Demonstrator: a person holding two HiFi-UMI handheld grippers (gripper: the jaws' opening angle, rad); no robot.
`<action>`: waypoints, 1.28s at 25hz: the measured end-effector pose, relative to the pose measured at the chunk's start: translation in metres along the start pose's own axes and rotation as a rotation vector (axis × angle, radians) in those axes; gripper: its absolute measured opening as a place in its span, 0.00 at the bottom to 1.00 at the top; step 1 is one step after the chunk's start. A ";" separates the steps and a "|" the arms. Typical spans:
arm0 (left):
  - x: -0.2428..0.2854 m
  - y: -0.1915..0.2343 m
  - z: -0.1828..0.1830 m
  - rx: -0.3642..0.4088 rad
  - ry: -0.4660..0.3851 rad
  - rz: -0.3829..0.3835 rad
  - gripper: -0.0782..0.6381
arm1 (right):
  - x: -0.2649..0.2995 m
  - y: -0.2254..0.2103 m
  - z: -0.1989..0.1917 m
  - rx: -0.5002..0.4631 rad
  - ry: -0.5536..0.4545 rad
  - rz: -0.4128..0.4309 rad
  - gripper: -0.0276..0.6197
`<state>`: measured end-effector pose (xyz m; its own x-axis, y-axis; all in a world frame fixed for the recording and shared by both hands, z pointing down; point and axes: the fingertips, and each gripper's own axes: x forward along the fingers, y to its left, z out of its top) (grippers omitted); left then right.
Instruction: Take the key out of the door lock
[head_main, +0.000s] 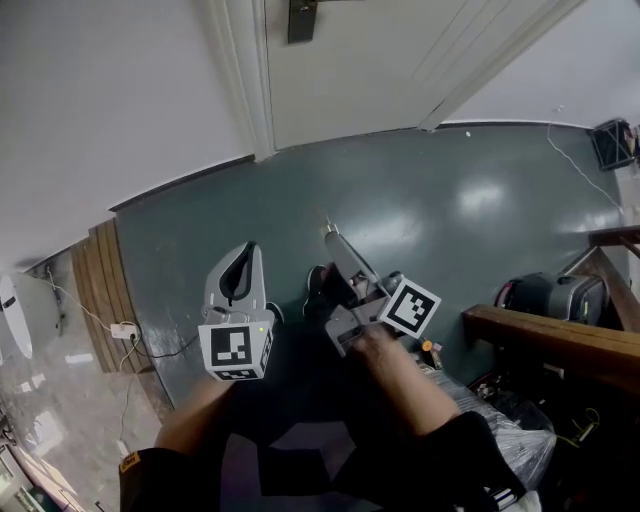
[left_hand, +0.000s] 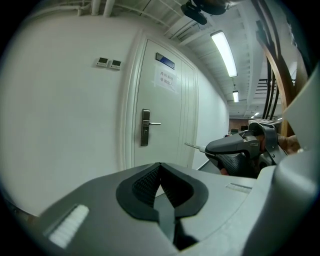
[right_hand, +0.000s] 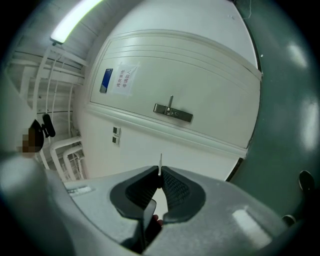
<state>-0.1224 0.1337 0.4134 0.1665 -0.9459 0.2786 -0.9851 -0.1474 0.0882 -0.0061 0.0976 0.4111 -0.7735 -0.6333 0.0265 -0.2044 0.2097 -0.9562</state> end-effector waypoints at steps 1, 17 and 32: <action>-0.008 0.003 -0.002 -0.004 -0.004 -0.009 0.13 | -0.002 0.003 -0.010 -0.003 -0.004 -0.003 0.07; -0.060 0.003 -0.016 -0.006 -0.035 -0.086 0.13 | -0.052 0.018 -0.074 0.078 -0.069 -0.013 0.07; -0.055 -0.014 -0.018 0.041 -0.032 -0.118 0.13 | -0.065 0.014 -0.071 0.053 -0.074 -0.025 0.06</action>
<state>-0.1171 0.1935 0.4141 0.2804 -0.9299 0.2381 -0.9598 -0.2692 0.0788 -0.0009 0.1945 0.4161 -0.7219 -0.6913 0.0309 -0.1897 0.1548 -0.9696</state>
